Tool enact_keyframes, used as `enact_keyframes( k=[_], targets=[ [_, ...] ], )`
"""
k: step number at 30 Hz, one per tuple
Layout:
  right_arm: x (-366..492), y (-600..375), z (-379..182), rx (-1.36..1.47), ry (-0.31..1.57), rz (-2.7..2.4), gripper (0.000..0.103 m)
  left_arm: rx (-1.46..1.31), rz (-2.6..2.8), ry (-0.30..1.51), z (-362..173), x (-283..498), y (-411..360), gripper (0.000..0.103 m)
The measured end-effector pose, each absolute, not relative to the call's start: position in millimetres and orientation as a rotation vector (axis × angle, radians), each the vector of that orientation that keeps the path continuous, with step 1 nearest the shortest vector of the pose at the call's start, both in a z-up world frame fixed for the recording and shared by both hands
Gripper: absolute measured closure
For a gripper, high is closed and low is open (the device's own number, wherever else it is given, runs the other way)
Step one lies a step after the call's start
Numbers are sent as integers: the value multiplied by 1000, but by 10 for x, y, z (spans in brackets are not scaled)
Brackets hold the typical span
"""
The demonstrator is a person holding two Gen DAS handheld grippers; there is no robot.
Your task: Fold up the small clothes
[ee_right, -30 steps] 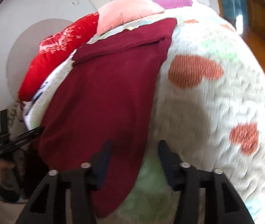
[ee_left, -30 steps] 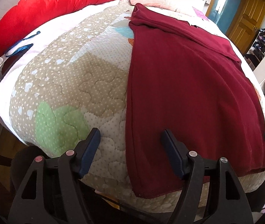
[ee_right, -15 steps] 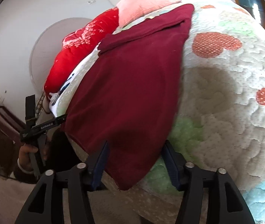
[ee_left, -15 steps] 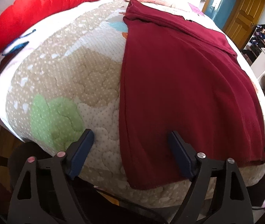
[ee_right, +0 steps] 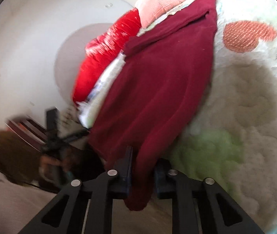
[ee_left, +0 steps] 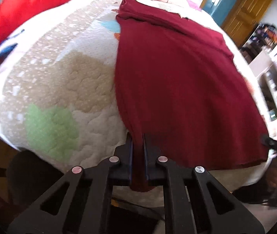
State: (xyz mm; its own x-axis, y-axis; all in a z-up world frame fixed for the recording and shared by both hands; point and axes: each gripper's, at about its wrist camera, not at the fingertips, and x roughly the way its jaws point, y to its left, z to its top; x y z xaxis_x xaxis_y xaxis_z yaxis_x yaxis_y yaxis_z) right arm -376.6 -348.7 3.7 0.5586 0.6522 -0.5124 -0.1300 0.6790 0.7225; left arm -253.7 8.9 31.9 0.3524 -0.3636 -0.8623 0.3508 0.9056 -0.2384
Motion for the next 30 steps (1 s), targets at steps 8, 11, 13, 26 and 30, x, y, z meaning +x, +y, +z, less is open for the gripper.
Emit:
enact_keyframes(
  k=[8,11,13,26,30],
  targets=[
    [-3400,-3699,472,737,690,543,88,-57,-543,1082,561,-2195,-46,96],
    [-3181,-3751,621,708,649,537,88,-71,-558,1041,739,-1960,-109,97],
    [-2978,-3761,710,685,633,523,88,-80,-550,1004,856,-1796,-120,101],
    [-1615,-4249,870,718,638,381,90,-212,-591,987,1148,-615,-297,98],
    [-1510,-4232,803,699,665,372,90,-275,-611,1084,1039,-788,-66,42]
  ],
)
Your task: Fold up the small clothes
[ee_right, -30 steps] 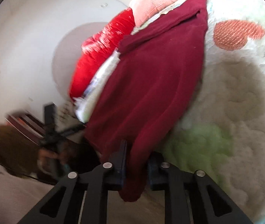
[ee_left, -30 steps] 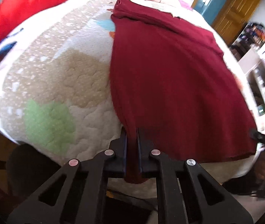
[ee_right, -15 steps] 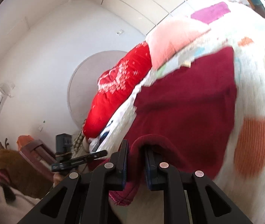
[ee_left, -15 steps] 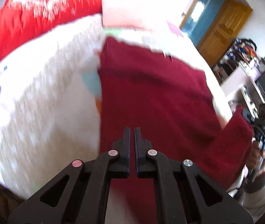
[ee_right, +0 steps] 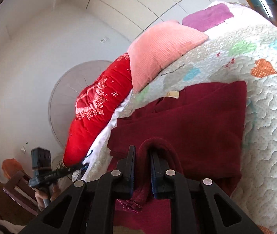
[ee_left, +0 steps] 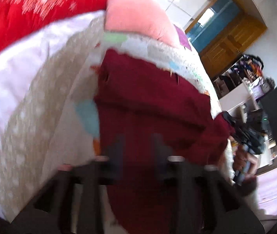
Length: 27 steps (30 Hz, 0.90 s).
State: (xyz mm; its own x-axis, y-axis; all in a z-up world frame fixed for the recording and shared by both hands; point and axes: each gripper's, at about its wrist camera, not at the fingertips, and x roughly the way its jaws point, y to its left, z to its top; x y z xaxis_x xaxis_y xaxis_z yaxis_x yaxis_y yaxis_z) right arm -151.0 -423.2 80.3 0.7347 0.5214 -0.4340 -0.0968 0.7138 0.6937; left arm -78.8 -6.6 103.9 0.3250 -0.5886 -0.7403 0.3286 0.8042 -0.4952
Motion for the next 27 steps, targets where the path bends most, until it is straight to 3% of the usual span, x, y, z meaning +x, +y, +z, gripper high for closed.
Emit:
enact_keyframes(
  k=[1,5,10,14,21,27],
  targets=[
    [-1467,-4213,783,709,665,371,90,-326,-620,1099,1019,-854,29,34],
    [-1486,-4285,750,720,662,382,90,-471,-617,1140,965,-1105,375,23],
    [-1564,-4312,773,717,655,396,90,-512,-723,1183,853,-1455,540,23],
    [-1593,-4323,795,707,662,394,90,-273,-717,1037,943,-1833,566,22],
    [-1600,-4314,809,700,670,380,90,32,-779,968,793,-2197,93,22],
    [-1589,-4311,767,708,690,360,90,-23,-770,940,754,-2025,-123,22]
  ],
)
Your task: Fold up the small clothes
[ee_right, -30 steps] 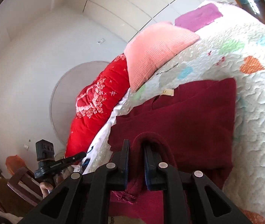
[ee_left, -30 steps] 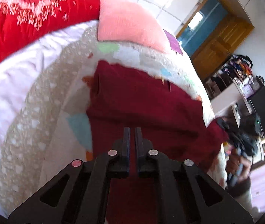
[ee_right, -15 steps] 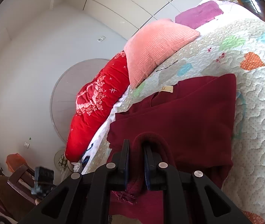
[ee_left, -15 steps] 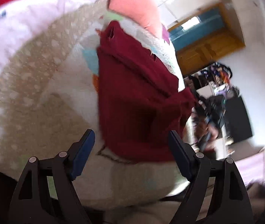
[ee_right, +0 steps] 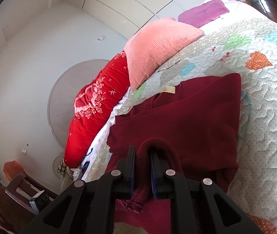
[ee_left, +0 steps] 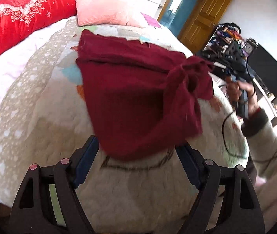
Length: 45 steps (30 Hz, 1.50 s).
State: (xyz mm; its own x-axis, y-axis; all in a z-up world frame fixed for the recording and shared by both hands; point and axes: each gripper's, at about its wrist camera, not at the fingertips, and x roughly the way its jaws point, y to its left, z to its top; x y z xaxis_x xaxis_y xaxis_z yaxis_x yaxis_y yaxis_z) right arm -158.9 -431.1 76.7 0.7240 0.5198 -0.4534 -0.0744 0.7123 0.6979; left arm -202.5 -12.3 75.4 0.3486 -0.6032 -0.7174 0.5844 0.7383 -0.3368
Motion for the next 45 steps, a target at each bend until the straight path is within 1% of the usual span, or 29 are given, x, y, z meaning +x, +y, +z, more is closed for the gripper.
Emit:
enact_keyframes(
  k=[2,4,5,6,9,11,15,19,20,21,22,23,24,25,26,27,28,30,34,37,39,40,41,42,43,45],
  targets=[
    [-1583,-4309,770,702,695,355,90,-37,-783,917,772,-1951,-208,23],
    [-1574,-4307,779,702,692,350,90,-8,-777,871,812,-1884,-300,48],
    [-1570,-4310,785,702,687,349,90,25,-768,851,835,-1828,-355,73],
    [-1564,-4309,798,702,682,349,90,55,-754,826,868,-1754,-401,86],
    [-1497,-4328,854,699,664,336,90,58,-702,761,1011,-1439,-479,94],
    [-1443,-4367,900,698,650,322,90,35,-678,741,1143,-1132,-550,96],
    [-1309,-4506,1025,721,594,284,90,18,-636,716,1315,-515,-735,97],
    [-1081,-4733,996,786,569,152,90,5,-566,757,1188,195,-1006,97],
    [-998,-4805,920,805,586,93,90,-32,-548,783,1115,367,-1051,95],
    [-929,-4868,840,828,606,54,89,-57,-531,815,1045,533,-1094,92],
    [-854,-4946,733,867,637,15,87,-74,-515,838,993,661,-1115,90],
    [-792,-5024,622,913,669,-12,79,-84,-483,849,966,794,-1124,85],
    [-781,-5075,580,933,679,-43,73,-86,-460,849,955,865,-1118,75],
    [-822,-5138,585,936,660,-84,61,-91,-443,842,966,926,-1097,69],
    [-878,-5186,617,929,630,-102,55,-104,-431,834,989,974,-1050,60],
    [-927,-5219,670,917,598,-108,55,-129,-425,833,1024,1005,-980,57],
    [-976,-5233,741,887,580,-105,55,-151,-433,836,1054,1001,-925,57],
    [-994,-5172,882,774,605,-90,55,-157,-466,831,1114,898,-857,56],
    [-908,-4856,1030,539,644,-19,55,-84,-488,850,1082,593,-872,56],
    [-680,-4587,947,335,716,-99,55,-37,-490,873,946,437,-906,56],
    [-479,-4550,836,277,762,-168,55,7,-465,867,887,395,-930,56],
    [-380,-4569,765,278,783,-172,62,21,-455,865,870,393,-940,56],
    [-307,-4605,693,291,808,-174,81,27,-452,868,853,407,-952,56],
    [-290,-4624,671,298,817,-172,92,28,-457,874,836,437,-966,56],
    [-313,-4647,676,313,807,-149,95,29,-458,878,826,470,-984,56],
    [-397,-4660,750,290,761,-149,95,32,-443,878,783,569,-1036,55]
  ],
)
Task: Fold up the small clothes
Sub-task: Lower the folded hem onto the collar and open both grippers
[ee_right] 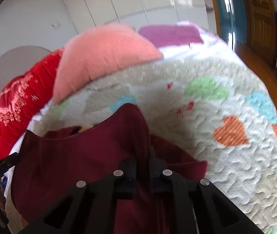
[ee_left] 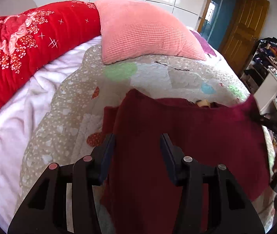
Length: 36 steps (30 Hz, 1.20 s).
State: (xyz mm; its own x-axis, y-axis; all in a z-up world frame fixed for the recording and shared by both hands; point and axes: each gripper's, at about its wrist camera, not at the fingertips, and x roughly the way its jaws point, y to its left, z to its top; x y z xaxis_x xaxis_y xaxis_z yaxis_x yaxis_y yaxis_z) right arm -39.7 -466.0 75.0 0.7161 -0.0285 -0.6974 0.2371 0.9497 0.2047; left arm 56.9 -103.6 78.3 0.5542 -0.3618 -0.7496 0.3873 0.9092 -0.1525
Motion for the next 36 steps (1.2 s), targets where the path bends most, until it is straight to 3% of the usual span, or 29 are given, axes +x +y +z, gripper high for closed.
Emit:
enact_keyframes(
  k=[7,11,16,23,26,36],
  targets=[
    [-278,-4885,483,377,863,-270,94,-7,-351,952,501,882,-1161,54],
    [-531,-4849,765,404,775,-283,66,40,-337,892,642,796,-1193,54],
    [-547,-4451,1003,353,729,-70,66,59,-329,865,703,858,-1369,54],
    [-49,-4322,658,279,817,-131,66,63,-281,927,415,1140,-1518,54],
    [141,-4455,438,271,893,-216,67,48,-282,928,342,1183,-1512,49],
    [27,-4389,575,249,878,-202,66,68,-267,892,385,1080,-1522,46]
  ],
)
